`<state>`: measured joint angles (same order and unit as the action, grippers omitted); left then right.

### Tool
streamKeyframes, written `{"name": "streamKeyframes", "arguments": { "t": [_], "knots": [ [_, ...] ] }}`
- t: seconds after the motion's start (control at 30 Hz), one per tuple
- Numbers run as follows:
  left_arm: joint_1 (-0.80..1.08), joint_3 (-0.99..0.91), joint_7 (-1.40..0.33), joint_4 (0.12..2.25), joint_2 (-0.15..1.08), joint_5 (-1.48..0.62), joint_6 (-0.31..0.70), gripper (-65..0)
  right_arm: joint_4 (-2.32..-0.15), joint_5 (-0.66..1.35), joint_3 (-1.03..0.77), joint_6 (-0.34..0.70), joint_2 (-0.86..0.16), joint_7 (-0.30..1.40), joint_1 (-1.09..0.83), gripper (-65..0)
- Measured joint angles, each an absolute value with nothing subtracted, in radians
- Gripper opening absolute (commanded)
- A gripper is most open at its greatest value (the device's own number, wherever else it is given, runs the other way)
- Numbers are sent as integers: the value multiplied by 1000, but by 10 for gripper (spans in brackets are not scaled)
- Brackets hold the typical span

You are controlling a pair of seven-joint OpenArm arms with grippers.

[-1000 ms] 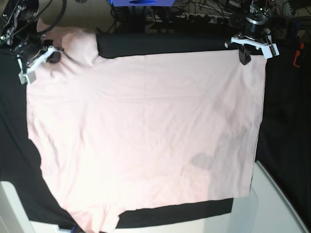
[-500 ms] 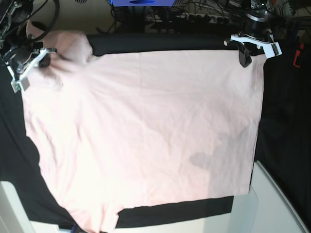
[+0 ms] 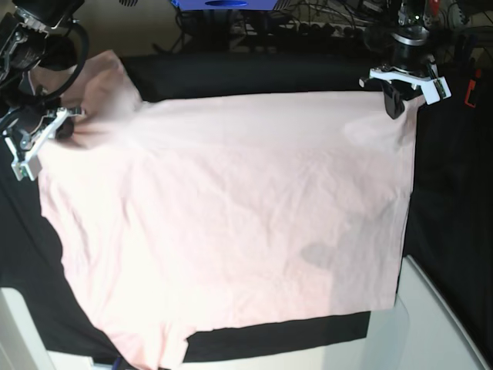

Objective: Fold the T-shirt properly
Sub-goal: 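Lift the shoulder edge with both grippers and pull it taut, then drag the held shoulder edge across the shirt toward the hem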

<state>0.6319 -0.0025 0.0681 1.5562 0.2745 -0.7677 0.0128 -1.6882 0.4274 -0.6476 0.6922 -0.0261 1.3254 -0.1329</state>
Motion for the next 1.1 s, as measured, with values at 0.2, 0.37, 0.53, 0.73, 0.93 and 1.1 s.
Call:
{"name": "streamKeyframes", "arguments": {
  "t": [0.2, 0.37, 0.53, 0.73, 0.93, 1.1],
  "knots": [
    [604, -4, 67, 1573, 273, -768, 10, -650, -1590, 422, -647, 692, -55, 1329, -102, -649],
    [565, -4, 67, 1575, 273, -768, 0, -650, -1579, 424, -647, 692, -77, 1330, -77, -649],
    [525, -4, -31, 1575, 272, -768, -1, -650, -1504, 429, -645, 693, -112, 1327, -15, -649],
    [493, -28, -36, 1575, 252, -768, 1, -650, -1419, 427, -645, 692, -137, 1330, 12, -649],
    [548, -125, -37, 1599, 226, -768, 9, -650, -1422, 440, -643, 693, -140, 1334, 9, -649],
    [605, -157, -44, 1615, 228, -768, 6, -650, -1423, 440, -643, 699, -129, 1349, -63, -649]
  ]
}}
